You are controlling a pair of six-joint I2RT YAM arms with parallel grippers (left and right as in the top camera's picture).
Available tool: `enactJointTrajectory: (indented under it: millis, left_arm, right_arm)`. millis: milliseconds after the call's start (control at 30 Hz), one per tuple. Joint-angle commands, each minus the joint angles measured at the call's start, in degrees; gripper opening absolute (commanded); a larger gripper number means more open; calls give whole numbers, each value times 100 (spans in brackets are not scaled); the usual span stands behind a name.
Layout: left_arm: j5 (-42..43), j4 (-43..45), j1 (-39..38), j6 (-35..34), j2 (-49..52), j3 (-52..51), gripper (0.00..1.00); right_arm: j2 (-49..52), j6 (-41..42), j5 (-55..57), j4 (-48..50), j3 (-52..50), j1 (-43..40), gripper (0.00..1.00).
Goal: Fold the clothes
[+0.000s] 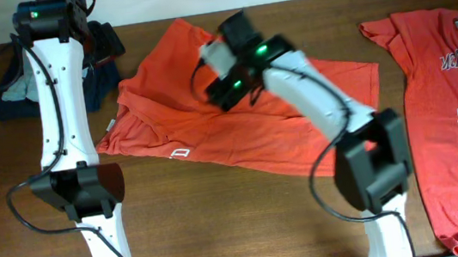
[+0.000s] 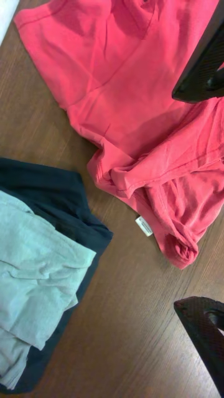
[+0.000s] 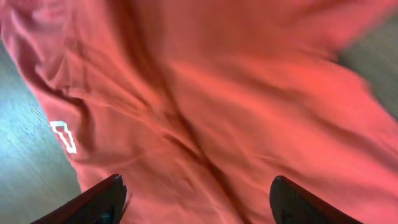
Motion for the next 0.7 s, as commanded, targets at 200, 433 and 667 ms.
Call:
enactJointTrajectory:
  millis: [200,433,667]
  left_arm:
    - [39,7,2,-11,-24,9,99]
    - [39,4,2,-11,-24,9,99]
    - [39,4,2,-11,-24,9,99]
  right_arm:
    - [702,-632,1443,811,0,1123,69]
    - [938,-612,1241,1244,0,1318,52]
    - [1075,-610,1021,1329,0,1473,47]
